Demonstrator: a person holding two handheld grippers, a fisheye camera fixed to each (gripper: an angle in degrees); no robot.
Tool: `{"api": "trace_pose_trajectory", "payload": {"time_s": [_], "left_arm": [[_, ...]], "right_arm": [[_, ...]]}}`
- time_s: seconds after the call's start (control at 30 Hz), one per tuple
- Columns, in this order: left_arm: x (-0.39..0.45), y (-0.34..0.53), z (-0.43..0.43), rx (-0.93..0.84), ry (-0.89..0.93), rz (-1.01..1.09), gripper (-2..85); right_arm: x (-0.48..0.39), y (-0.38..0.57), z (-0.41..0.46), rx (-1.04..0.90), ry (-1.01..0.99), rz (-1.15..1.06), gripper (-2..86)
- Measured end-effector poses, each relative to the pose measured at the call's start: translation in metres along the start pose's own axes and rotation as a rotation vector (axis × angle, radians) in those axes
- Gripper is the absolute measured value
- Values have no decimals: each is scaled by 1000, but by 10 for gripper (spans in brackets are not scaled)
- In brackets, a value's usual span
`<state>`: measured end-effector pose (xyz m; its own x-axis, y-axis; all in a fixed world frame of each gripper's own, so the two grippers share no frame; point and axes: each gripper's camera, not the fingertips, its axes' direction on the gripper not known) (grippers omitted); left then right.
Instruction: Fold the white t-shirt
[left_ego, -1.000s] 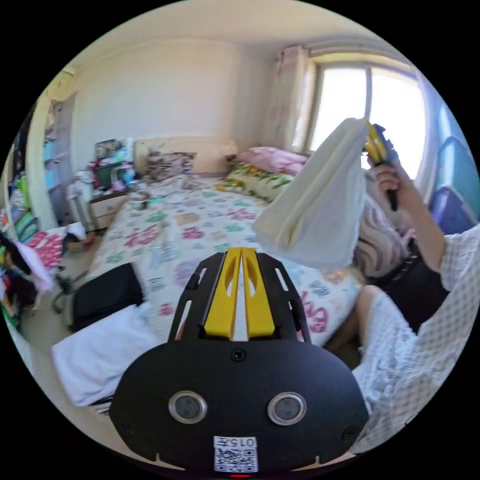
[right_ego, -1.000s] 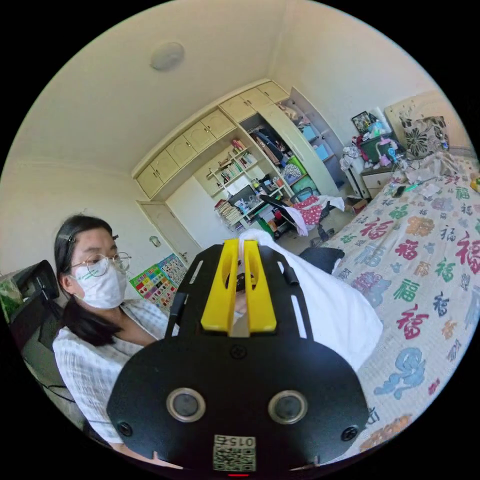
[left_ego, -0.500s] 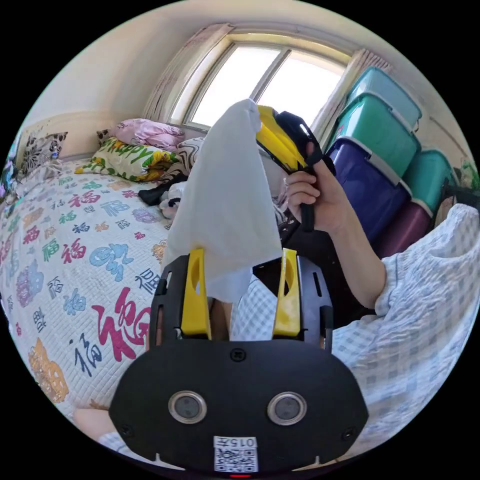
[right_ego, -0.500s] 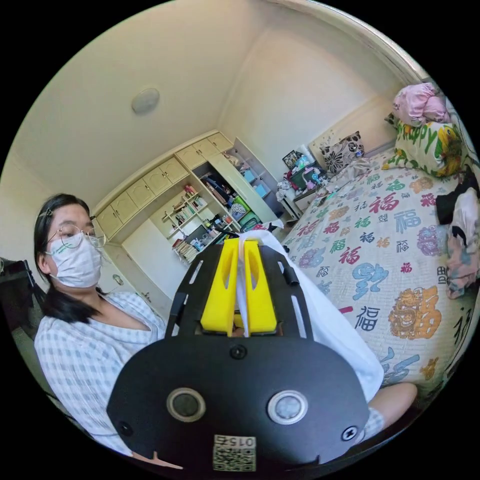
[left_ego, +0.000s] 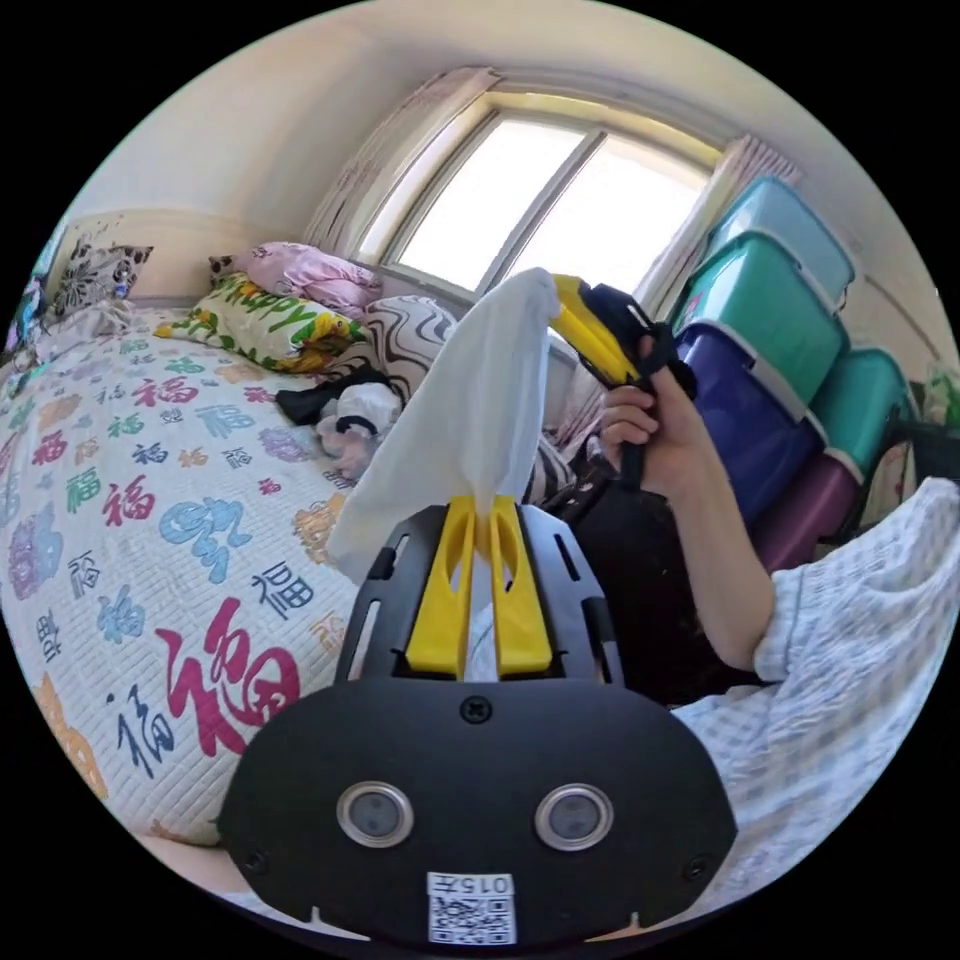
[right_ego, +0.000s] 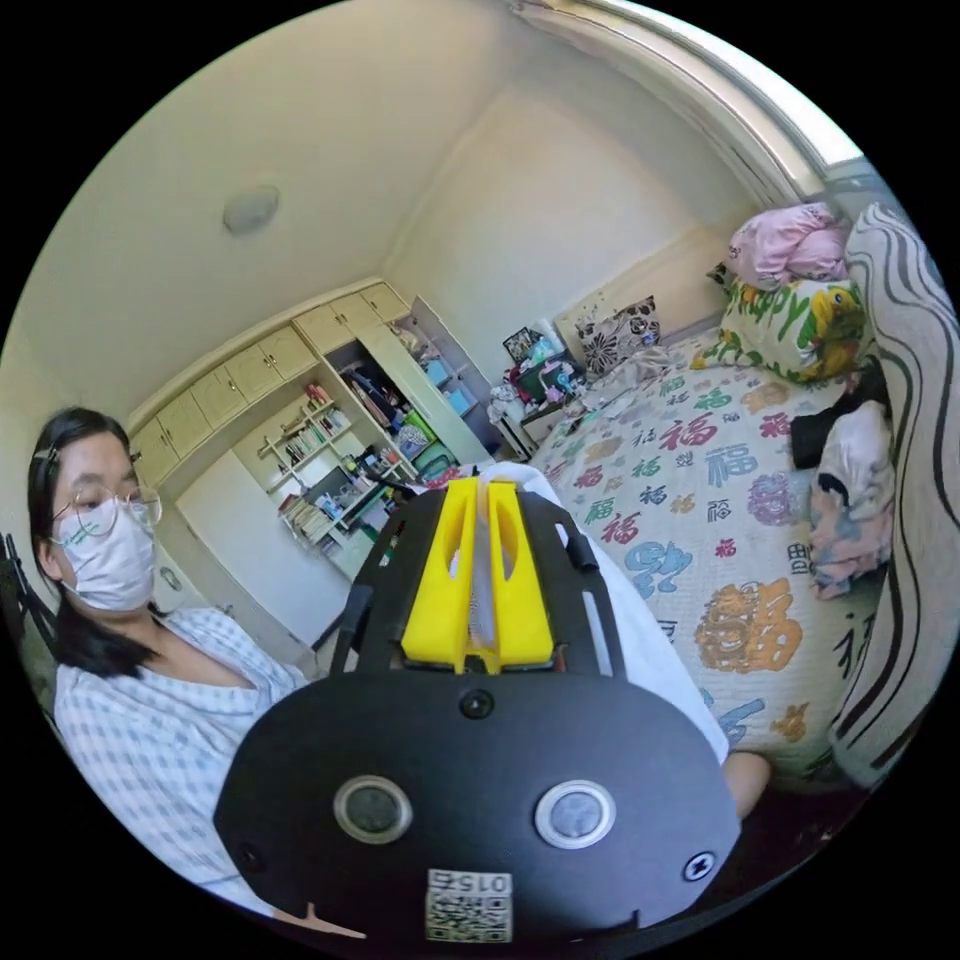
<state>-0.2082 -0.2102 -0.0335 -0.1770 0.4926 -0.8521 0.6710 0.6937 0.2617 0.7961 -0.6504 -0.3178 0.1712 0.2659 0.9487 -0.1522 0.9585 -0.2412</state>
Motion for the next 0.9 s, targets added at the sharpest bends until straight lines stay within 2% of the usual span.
{"api": "trace_pose_trajectory", "payload": {"time_s": [0.07, 0.17, 0.2, 0.3, 0.33, 0.37, 0.47, 0.53, 0.7, 0.8, 0.9], "left_arm": [[-37, -6, -15, 55, 129, -64, 2], [-104, 9, -47, 179, 204, -223, 2], [-119, 15, -55, 197, 189, -259, 2], [-205, 65, -93, 207, -56, -485, 11], [-243, 90, -102, 155, -134, -593, 18], [-281, 117, -109, 99, -135, -716, 37], [-335, 168, -128, 56, -104, -889, 104], [-343, 176, -141, 56, -159, -880, 111], [-372, 157, -147, 29, -316, -799, 125], [-402, 128, -127, -18, -362, -729, 136], [-431, 95, -99, -82, -440, -661, 136]], "right_arm": [[4, -37, 28, -128, 34, -43, 12], [16, -93, 121, -424, 36, -120, 21], [25, -105, 169, -551, 54, -134, 28], [67, -102, 280, -807, 24, -27, 46], [75, -98, 295, -832, 12, 2, 48], [90, -89, 315, -841, -7, 45, 53], [124, -64, 328, -772, -89, 146, 64], [148, -47, 324, -768, -85, 202, 67], [208, -13, 296, -744, 159, 306, 74], [224, -10, 299, -732, 234, 321, 81], [230, -14, 314, -730, 187, 339, 80]]}}
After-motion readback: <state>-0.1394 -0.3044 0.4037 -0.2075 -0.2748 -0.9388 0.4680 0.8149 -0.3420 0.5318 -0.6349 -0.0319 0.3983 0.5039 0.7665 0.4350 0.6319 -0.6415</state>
